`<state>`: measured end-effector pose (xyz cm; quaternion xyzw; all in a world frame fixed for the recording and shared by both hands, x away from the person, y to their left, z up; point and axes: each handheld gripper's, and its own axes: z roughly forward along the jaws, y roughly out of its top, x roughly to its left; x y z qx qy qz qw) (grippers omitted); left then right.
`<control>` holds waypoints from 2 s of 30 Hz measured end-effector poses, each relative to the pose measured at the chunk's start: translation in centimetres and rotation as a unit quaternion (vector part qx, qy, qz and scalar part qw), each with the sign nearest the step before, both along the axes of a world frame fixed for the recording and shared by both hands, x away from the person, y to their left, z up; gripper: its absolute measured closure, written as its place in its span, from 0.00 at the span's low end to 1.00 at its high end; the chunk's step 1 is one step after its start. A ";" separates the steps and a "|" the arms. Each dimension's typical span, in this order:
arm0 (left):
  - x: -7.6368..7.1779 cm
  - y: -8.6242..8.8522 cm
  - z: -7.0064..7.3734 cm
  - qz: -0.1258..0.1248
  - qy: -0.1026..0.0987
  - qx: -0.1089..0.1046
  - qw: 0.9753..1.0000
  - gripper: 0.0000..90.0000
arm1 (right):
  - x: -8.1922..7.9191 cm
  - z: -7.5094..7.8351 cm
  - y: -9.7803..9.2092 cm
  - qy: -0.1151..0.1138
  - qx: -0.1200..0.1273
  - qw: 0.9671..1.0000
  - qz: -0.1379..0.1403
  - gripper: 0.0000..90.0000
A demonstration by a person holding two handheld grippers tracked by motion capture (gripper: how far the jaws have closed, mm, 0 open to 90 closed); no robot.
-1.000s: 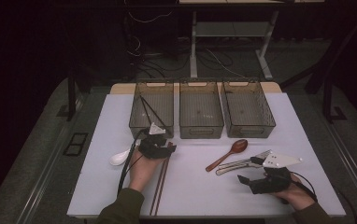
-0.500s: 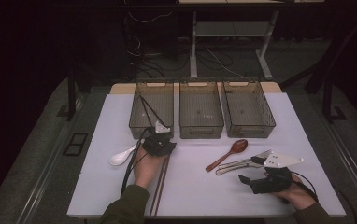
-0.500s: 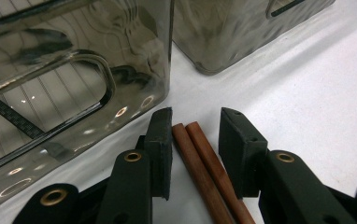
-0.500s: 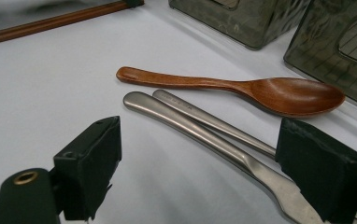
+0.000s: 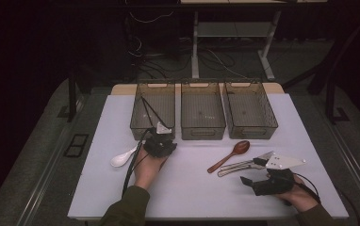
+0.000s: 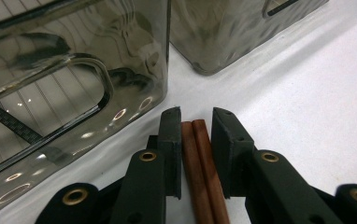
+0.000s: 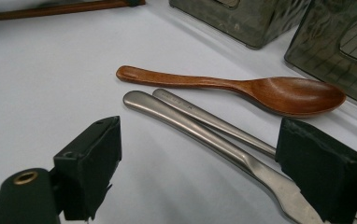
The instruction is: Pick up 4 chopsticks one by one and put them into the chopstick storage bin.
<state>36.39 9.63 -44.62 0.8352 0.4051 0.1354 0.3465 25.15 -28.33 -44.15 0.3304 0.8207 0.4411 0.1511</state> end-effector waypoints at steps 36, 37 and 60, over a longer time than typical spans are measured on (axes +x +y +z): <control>-4.3 4.8 2.9 -0.053 -0.008 -0.061 0.997 0.48 | -0.1 0.1 -0.1 -0.001 0.004 1.000 0.006 0.16; -4.6 5.1 2.9 -0.056 -0.009 -0.062 0.996 0.48 | -0.2 0.1 -0.1 -0.001 0.003 1.000 0.006 0.16; -8.2 8.9 1.6 -0.051 -0.006 -0.055 0.997 0.77 | -0.2 0.0 0.1 0.000 -0.003 1.000 0.010 0.16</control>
